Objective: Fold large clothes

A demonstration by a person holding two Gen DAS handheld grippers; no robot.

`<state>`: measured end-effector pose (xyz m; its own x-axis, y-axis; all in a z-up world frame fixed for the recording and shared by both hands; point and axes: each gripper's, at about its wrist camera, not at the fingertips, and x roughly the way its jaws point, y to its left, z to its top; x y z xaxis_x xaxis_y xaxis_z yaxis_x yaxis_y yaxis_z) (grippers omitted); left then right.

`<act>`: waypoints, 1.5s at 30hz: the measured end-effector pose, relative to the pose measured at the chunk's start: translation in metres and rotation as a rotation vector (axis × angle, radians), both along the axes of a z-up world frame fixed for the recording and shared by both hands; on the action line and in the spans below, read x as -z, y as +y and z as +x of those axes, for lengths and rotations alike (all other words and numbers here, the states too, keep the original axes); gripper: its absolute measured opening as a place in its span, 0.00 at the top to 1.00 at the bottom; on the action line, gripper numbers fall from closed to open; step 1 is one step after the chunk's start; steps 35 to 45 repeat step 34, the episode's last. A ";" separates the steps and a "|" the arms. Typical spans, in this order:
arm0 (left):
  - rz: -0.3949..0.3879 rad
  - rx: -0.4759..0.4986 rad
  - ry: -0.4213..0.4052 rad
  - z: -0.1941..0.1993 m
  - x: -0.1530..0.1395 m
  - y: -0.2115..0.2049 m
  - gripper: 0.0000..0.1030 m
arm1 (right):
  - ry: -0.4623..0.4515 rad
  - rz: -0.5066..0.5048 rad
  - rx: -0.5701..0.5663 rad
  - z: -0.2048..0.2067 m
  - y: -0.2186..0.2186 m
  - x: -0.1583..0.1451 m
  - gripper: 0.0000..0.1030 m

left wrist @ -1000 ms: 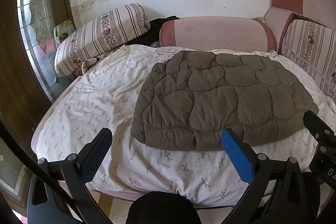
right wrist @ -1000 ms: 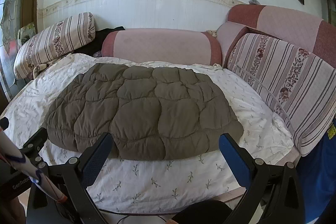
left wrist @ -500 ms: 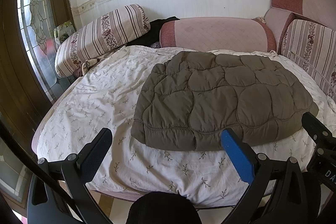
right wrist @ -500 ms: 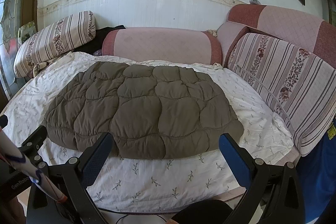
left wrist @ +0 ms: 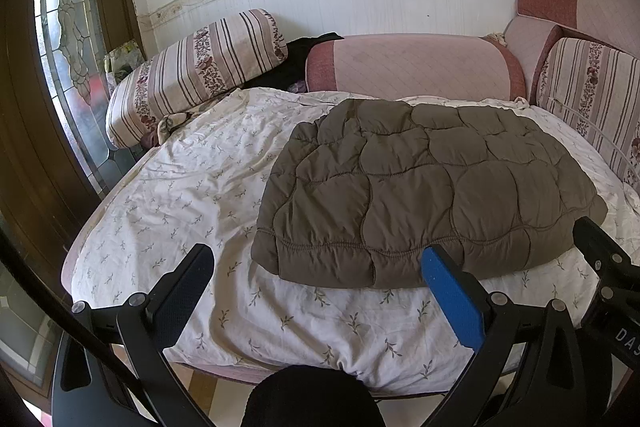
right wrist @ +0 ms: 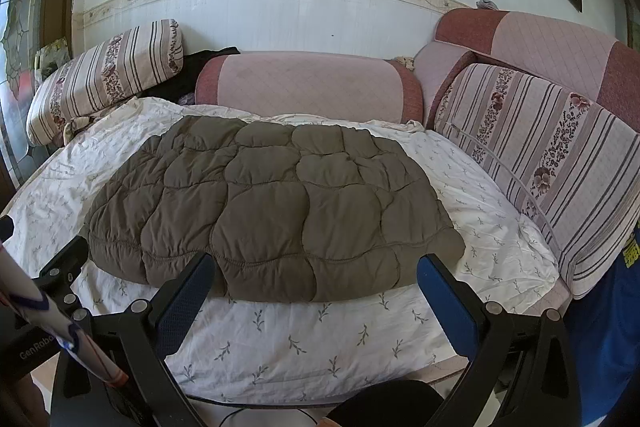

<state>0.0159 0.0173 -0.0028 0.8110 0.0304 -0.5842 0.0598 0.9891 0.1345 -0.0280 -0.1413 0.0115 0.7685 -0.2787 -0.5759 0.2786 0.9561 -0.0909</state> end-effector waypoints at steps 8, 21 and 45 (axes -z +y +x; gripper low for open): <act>0.001 0.001 -0.001 0.000 0.000 0.000 0.00 | 0.001 0.000 -0.003 0.001 0.001 0.002 0.00; 0.006 0.000 -0.004 -0.001 -0.001 0.000 0.00 | 0.005 -0.002 -0.005 0.000 0.003 0.002 0.00; 0.035 0.013 -0.010 -0.001 -0.005 0.002 0.00 | 0.002 -0.002 -0.004 -0.001 0.004 0.002 0.00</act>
